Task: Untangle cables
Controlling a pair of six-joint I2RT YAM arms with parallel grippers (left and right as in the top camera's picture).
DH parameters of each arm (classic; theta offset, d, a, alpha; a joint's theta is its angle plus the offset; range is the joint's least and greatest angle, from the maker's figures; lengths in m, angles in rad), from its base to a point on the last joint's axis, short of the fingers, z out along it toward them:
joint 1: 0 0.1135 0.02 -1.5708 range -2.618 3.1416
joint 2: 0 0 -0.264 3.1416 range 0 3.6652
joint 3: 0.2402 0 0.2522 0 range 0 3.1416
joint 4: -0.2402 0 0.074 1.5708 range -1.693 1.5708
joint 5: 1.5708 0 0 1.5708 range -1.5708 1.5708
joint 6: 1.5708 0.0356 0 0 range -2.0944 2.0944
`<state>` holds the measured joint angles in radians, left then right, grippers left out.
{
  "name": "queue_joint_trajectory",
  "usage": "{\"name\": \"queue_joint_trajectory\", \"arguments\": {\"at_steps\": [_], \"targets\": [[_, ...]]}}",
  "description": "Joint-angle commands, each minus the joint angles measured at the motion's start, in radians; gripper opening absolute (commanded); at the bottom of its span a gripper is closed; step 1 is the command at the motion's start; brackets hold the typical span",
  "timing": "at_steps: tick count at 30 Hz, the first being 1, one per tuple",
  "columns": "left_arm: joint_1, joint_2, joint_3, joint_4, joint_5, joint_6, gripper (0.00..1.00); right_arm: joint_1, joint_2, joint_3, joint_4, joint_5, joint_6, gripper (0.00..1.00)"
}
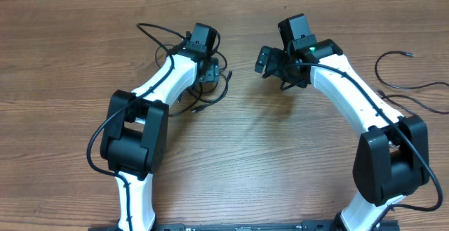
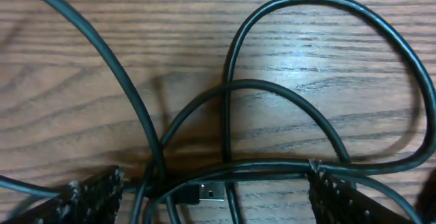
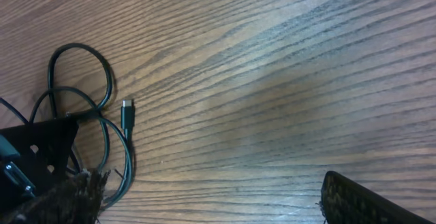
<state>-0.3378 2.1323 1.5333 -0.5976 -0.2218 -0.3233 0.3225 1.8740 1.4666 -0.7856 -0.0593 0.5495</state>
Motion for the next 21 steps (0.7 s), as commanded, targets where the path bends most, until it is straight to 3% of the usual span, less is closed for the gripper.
{"name": "queue_joint_trajectory", "arguments": {"at_steps": [1,7,11,21], "targets": [[0.009,-0.014,0.059,-0.022,-0.022,0.076,0.88,0.003,0.003,-0.009,0.007,0.014,0.0,1.0],[0.008,-0.021,0.193,-0.13,0.038,0.076,0.88,0.003,0.003,-0.009,0.011,0.014,0.0,1.0],[0.0,-0.021,0.214,-0.112,0.148,0.077,0.88,0.003,0.003,-0.009,0.014,0.014,0.001,1.0],[-0.009,0.016,0.185,-0.068,0.114,0.085,0.88,0.003,0.003,-0.009,0.014,0.014,0.001,1.0]]}}
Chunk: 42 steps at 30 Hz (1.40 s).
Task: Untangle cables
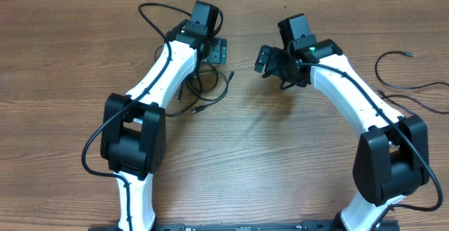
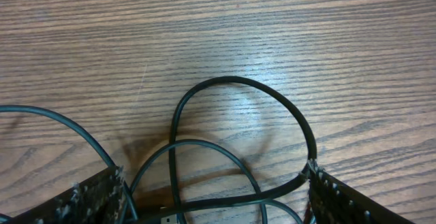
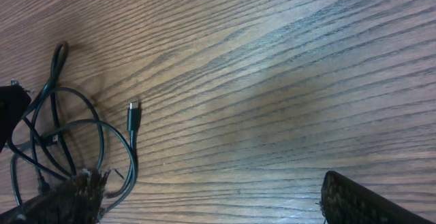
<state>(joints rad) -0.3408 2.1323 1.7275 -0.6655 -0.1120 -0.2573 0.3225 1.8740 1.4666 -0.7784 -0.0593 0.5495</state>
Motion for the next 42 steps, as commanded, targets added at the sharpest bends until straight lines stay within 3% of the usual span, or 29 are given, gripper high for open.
{"name": "queue_joint_trajectory", "arguments": {"at_steps": [1,6,14,31,33,36,39,42], "targets": [[-0.006,0.023,-0.01,0.0,0.005,0.019,0.88,0.003,0.003,-0.009,0.006,0.013,0.001,1.0],[-0.006,0.05,-0.01,0.001,0.013,0.038,0.91,0.003,0.003,-0.009,0.006,0.013,0.001,1.0],[-0.006,0.052,-0.01,0.011,0.183,0.183,0.93,0.003,0.003,-0.019,0.015,0.013,0.001,1.0],[-0.006,0.054,-0.096,0.043,0.035,0.103,0.8,0.003,0.003,-0.041,0.048,-0.013,0.002,1.0],[-0.006,0.054,-0.097,0.043,0.008,0.103,0.73,0.003,0.003,-0.041,0.048,-0.013,0.002,1.0],[-0.006,0.054,-0.096,0.05,-0.024,0.103,0.52,0.003,0.003,-0.041,0.052,-0.013,0.002,1.0],[-0.006,0.053,-0.095,0.045,-0.026,0.121,0.04,0.003,0.003,-0.041,0.055,-0.013,0.002,1.0],[-0.006,0.031,-0.083,0.022,-0.026,0.123,0.04,0.003,0.003,-0.041,0.056,-0.013,0.001,1.0]]}}
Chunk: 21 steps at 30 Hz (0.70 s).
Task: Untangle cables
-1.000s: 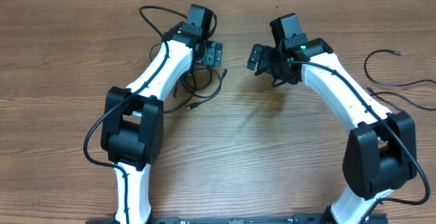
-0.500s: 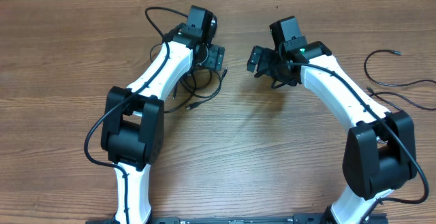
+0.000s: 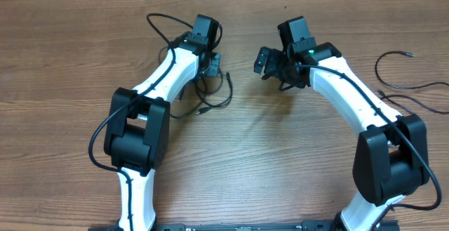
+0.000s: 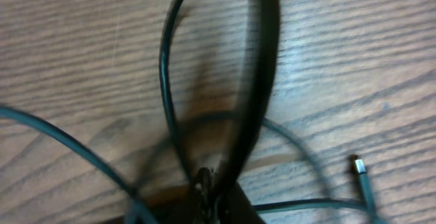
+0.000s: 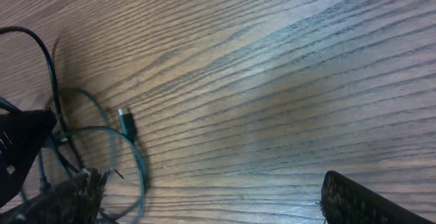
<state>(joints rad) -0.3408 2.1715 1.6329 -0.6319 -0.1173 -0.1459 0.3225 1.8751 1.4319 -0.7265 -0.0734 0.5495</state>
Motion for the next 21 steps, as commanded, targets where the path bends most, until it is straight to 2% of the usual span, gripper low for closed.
{"name": "queue_joint_trajectory", "arguments": {"at_steps": [1,5,8,12,16,21], "targets": [[-0.006,-0.02,0.023,-0.026,-0.021,0.011,0.04,0.003,0.002,-0.006,0.004,0.001,0.001,1.0],[-0.006,-0.092,0.103,-0.119,-0.01,0.006,0.04,0.003,0.002,-0.006,0.007,0.0,0.001,1.0],[-0.006,-0.161,0.168,-0.167,0.059,-0.017,0.04,0.003,0.002,-0.006,0.01,-0.039,0.0,1.0],[-0.006,-0.267,0.203,-0.18,0.168,-0.02,0.04,0.004,0.002,-0.006,0.031,-0.193,-0.066,1.0],[-0.006,-0.367,0.204,-0.18,0.19,-0.086,0.04,0.004,0.002,-0.006,0.053,-0.369,-0.161,1.0],[-0.006,-0.467,0.204,-0.188,0.274,-0.113,0.04,0.013,0.002,-0.006,0.056,-0.408,-0.166,1.0]]}}
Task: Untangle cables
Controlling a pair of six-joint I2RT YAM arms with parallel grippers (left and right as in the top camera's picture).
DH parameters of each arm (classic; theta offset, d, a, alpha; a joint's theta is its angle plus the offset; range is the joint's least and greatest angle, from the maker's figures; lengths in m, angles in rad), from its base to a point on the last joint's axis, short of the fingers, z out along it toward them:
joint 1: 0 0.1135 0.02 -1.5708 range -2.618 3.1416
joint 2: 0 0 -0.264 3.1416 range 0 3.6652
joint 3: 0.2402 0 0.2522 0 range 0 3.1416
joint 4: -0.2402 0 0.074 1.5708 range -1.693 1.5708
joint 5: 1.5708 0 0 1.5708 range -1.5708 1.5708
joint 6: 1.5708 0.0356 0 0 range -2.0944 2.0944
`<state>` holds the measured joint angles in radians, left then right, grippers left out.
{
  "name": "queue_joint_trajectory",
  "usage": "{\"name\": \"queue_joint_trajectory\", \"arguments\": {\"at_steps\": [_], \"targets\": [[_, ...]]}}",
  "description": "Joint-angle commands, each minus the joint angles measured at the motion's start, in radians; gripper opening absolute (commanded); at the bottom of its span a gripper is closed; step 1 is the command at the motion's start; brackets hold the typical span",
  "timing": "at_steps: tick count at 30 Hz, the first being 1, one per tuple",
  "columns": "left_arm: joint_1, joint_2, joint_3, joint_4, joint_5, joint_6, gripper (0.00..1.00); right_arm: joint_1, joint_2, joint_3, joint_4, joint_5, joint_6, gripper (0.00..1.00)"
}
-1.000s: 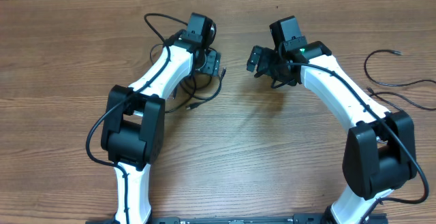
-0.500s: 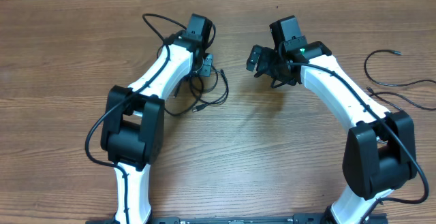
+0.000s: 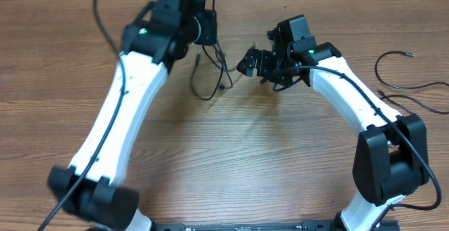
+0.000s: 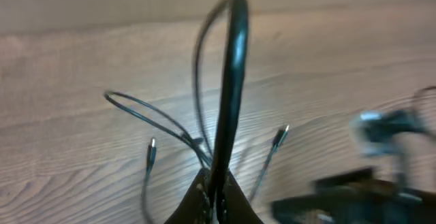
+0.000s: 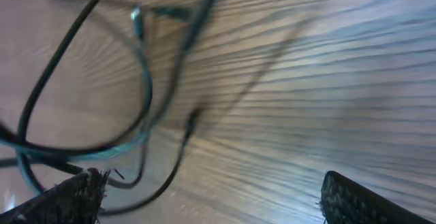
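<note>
The black cable tangle point(image 3: 210, 73) hangs off the table from my left gripper point(image 3: 203, 29), which is raised high at the back. In the left wrist view the gripper point(image 4: 214, 183) is shut on a cable loop point(image 4: 230, 81) that arches up in front of it, and two connector ends point(image 4: 151, 146) dangle below. My right gripper point(image 3: 251, 62) stands open just right of the hanging strands. Blurred cable strands point(image 5: 146, 81) cross the upper left of the right wrist view, above and left of the gripper point(image 5: 211, 197), whose fingers hold nothing.
A separate black cable point(image 3: 407, 83) lies on the wooden table point(image 3: 245, 154) at the far right, beside the right arm's base. The table's back edge runs just behind the left gripper.
My left arm has risen well above the table with the cable in its grip, so the tangle now hangs in the air. The right gripper has shifted left toward the hanging strands.
My left gripper stood open low over the tangle on the table. It then sat further back over a loop, still open. Later it was shut on that loop near the table. Now the tangle hangs lifted, and the open right gripper has come closer.
</note>
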<state>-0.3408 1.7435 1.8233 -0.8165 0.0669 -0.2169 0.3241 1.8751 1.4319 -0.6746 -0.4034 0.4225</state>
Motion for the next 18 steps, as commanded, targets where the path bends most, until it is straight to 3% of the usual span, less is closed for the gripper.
{"name": "queue_joint_trajectory", "arguments": {"at_steps": [1,9,12,18], "targets": [[-0.006,-0.055,0.014,-0.003,0.112,-0.043,0.04,0.016,0.002,-0.006,0.005,-0.079,-0.039,1.0],[-0.006,-0.096,0.014,-0.068,0.06,-0.041,0.04,0.09,0.002,-0.006,0.02,-0.194,-0.165,1.0],[-0.006,-0.094,0.014,-0.123,-0.031,-0.042,0.04,0.116,0.002,-0.006,0.023,-0.193,-0.167,1.0],[-0.006,-0.094,0.014,-0.224,-0.045,-0.042,0.04,0.135,0.002,-0.006,0.038,-0.194,-0.17,1.0]]}}
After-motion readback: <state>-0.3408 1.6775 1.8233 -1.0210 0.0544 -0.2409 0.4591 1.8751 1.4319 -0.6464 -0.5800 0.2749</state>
